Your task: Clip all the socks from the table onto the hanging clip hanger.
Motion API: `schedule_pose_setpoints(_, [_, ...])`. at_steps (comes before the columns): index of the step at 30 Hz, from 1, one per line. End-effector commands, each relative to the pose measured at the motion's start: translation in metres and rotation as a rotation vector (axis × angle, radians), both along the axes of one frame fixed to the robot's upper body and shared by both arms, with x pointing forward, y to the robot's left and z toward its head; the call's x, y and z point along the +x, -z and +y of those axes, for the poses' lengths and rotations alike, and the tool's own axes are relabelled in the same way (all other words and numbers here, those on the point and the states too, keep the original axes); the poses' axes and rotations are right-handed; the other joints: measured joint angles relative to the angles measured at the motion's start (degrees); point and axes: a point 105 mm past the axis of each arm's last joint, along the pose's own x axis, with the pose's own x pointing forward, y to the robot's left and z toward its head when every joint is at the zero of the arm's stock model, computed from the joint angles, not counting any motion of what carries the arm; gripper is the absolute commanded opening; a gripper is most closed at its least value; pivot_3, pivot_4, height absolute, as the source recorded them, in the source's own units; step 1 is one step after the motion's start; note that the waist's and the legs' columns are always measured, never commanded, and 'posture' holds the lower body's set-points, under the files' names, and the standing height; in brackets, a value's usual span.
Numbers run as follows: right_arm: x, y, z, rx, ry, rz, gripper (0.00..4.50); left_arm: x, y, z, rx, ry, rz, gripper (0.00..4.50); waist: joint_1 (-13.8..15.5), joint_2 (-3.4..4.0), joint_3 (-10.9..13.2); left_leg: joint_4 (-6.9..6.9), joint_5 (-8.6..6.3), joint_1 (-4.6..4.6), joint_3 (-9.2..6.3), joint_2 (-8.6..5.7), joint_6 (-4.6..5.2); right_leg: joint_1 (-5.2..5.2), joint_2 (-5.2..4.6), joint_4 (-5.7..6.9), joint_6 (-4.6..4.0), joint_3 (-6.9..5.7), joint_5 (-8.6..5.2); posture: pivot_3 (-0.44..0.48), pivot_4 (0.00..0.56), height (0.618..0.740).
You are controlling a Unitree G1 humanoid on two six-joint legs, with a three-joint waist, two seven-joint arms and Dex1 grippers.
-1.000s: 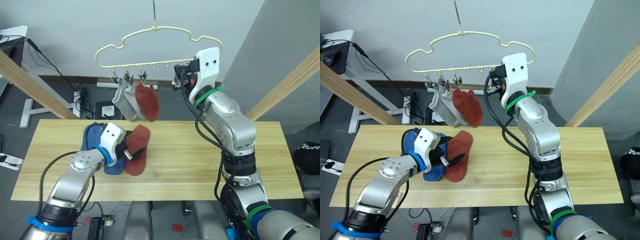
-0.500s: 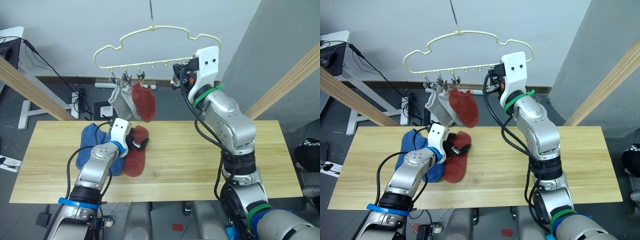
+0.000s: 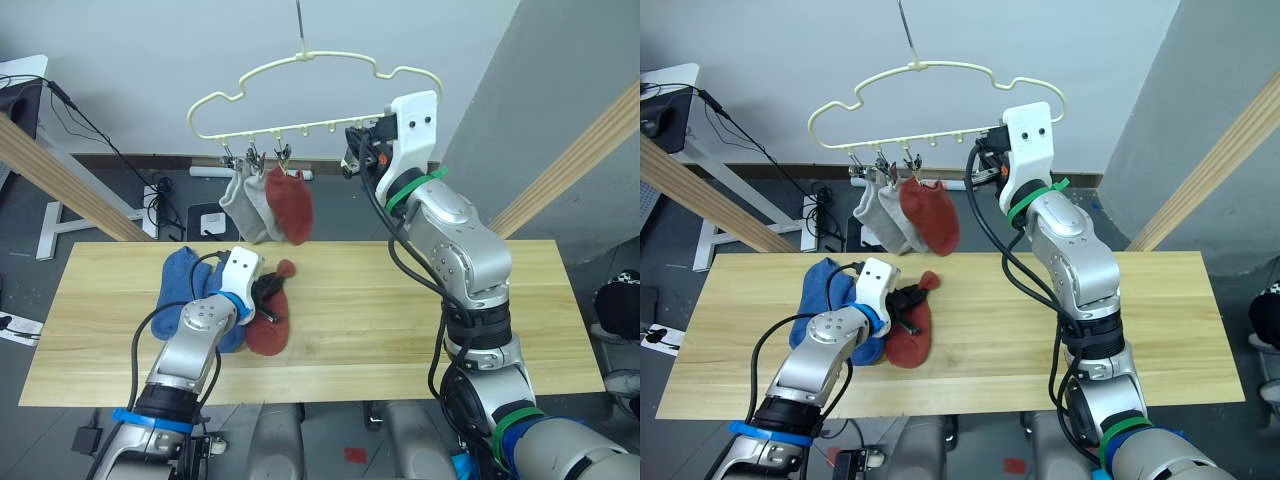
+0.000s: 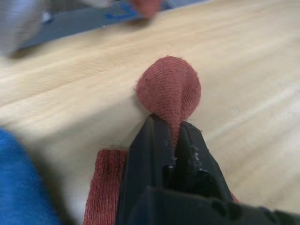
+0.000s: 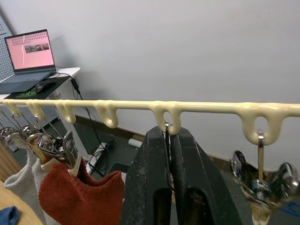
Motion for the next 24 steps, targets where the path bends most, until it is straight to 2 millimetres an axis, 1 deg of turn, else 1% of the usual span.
schedule_pose_setpoints(1, [-0.008, -0.015, 0.003, 0.017, -0.018, -0.058, 0.00, -0.007, -0.032, -0.027, -0.043, 0.147, -0.167, 0.02, 0.00, 0.00, 0.00, 0.00, 0.00, -0.04, 0.02, 0.00, 0.00, -0.05, 0.00, 0.00, 0.00, 0.01, 0.00, -0.008, 0.376, 0.703])
schedule_pose_setpoints(7, [-0.009, -0.015, 0.003, 0.034, -0.032, -0.043, 0.00, -0.008, -0.076, -0.060, -0.073, 0.280, -0.407, 0.02, 0.05, 0.00, 0.00, 0.00, 0.00, -0.05, 0.13, 0.00, 0.00, -0.10, 0.00, 0.04, 0.00, 0.10, 0.00, -0.012, 0.374, 0.703])
schedule_pose_setpoints(13, [-0.012, -0.016, 0.007, 0.059, -0.066, -0.021, 0.00, 0.003, -0.109, -0.077, -0.037, 0.307, -0.592, 0.02, -0.04, -0.01, 0.00, 0.00, 0.00, -0.05, 0.15, -0.01, 0.01, -0.10, 0.00, 0.03, 0.00, 0.10, 0.00, -0.017, 0.371, 0.703])
schedule_pose_setpoints(18, [-0.014, -0.016, 0.009, 0.075, -0.079, -0.006, 0.00, 0.011, -0.123, -0.085, 0.017, 0.332, -0.686, 0.02, -0.14, 0.00, 0.00, -0.01, 0.00, -0.05, 0.16, 0.00, 0.01, -0.11, 0.01, 0.03, 0.00, 0.10, 0.00, -0.025, 0.372, 0.703])
schedule_pose_setpoints(20, [-0.014, -0.015, 0.009, 0.088, -0.086, 0.012, 0.00, 0.015, -0.131, -0.085, 0.039, 0.333, -0.731, 0.02, -0.15, -0.01, 0.00, -0.01, 0.00, -0.06, 0.17, 0.00, 0.02, -0.12, 0.01, 0.02, 0.00, 0.10, 0.00, -0.029, 0.373, 0.703])
schedule_pose_setpoints(24, [-0.016, -0.015, 0.010, 0.096, -0.091, 0.024, 0.00, 0.018, -0.140, -0.087, 0.058, 0.336, -0.781, 0.02, -0.16, -0.01, 0.00, -0.01, 0.00, -0.09, 0.17, 0.00, 0.02, -0.13, 0.01, 0.00, 0.00, 0.10, 0.00, -0.032, 0.371, 0.703])
